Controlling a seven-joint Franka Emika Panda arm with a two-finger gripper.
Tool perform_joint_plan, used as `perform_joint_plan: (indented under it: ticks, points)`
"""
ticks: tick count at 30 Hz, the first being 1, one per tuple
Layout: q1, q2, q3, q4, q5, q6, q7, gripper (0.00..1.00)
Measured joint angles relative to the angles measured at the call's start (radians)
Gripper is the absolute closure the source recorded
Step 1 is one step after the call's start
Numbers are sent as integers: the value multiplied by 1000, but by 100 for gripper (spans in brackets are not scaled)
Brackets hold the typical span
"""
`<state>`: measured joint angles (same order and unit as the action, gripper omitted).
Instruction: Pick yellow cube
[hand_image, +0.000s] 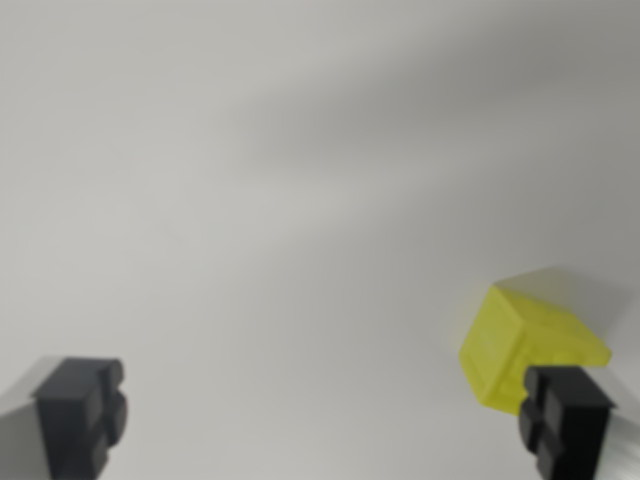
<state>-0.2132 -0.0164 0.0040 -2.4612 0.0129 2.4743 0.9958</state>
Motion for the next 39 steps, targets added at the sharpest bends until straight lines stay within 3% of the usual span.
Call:
perform_joint_plan:
  ticks: [20,39]
  points:
    - [-75,30,0,-131,-1,151,27,0]
    - [-158,101,0,-225,-4,305,42,0]
